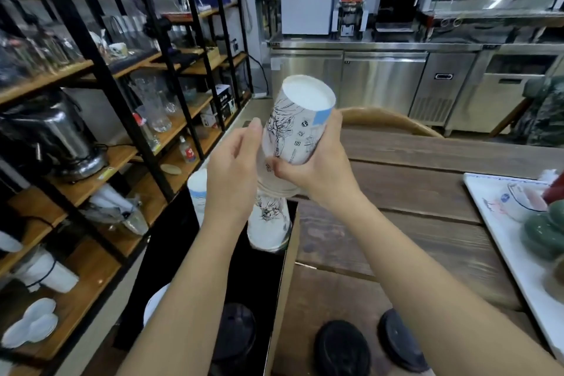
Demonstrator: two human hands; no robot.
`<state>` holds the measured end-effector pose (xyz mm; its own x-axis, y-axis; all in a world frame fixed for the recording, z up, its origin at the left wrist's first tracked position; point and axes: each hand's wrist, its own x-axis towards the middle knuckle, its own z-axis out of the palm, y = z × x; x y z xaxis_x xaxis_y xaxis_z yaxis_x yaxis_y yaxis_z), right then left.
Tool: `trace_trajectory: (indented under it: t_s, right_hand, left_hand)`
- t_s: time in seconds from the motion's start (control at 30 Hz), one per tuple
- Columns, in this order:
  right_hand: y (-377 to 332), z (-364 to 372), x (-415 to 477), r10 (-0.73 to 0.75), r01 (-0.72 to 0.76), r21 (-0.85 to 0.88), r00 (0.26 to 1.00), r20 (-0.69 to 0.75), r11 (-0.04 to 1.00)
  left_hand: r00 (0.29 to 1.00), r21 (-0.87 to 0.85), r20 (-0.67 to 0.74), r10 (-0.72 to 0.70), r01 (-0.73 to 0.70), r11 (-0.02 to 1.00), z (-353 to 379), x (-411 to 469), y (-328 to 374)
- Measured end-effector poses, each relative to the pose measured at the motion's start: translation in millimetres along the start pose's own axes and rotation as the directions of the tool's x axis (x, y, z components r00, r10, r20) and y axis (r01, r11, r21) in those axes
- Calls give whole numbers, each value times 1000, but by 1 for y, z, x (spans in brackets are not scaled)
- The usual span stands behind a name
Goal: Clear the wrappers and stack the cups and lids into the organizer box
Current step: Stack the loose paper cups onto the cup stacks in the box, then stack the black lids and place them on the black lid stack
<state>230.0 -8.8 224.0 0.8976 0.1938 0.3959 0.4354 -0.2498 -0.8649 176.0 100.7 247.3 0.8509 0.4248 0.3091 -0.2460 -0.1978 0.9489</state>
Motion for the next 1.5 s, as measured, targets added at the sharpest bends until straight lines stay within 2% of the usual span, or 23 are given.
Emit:
trace_trajectory:
  t_s: [0.13,0.3,0.4,0.57,0.73,0.8,0.87,0.97,1.03,1.1,1.17,1.23,1.33,1.43,1.5]
  right_hand:
    - [7,29,-7,61,-54,-64,993,106,996]
    - [35,47,-20,199,-154,-193,951,238,969]
    - [54,54,-29,273,-200,-257,917,290,946]
    - [66,55,-25,308,-227,-261,892,331,938]
    - [70,55,-26,284,-241,-162,894,347,957]
    - [75,54,-30,275,-245,-129,902,333,961]
    - [78,48,-37,281,-255,-122,911,302,959]
    - [84,33,-56,299,-254,-210,928,221,944]
    - [90,20,-74,319,-264,-277,930,180,924]
    - [100,9,-95,343,-279,-325,926,158,904]
    - [114,-3,-123,382,-300,-398,913,145,867]
    - [127,-8,-150,442,-345,-467,890,114,814]
    - [143,-15,-190,568,-454,-564,822,33,690]
    - [152,-17,-219,679,-524,-616,734,23,588]
    - [158,-16,-229,744,-582,-593,667,42,556]
  left_hand:
    - [993,24,-36,-112,113,993,-21,-3,-26]
    - [933,93,76,-353,346,934,-31,-6,-71]
    - [889,125,177,-423,406,905,-33,-12,-94]
    - [877,138,239,-416,393,909,-37,-19,-103]
    - [903,125,199,-381,362,924,-41,-18,-95]
    - [924,130,157,-349,331,935,-42,-21,-91]
    - [960,149,50,-277,267,952,-43,-27,-87]
    - [984,139,-56,-167,173,975,-37,-48,-84]
    - [991,175,-5,-137,136,975,-24,-74,-89]
    - [982,229,147,-117,81,970,-8,-106,-99]
    - [919,331,355,-169,46,942,15,-141,-113]
    - [831,489,454,-320,68,870,30,-167,-133]
    - [720,689,388,-575,187,700,42,-187,-158]
    - [624,773,297,-722,286,566,43,-194,-173]
    - [583,789,260,-770,332,518,44,-194,-179]
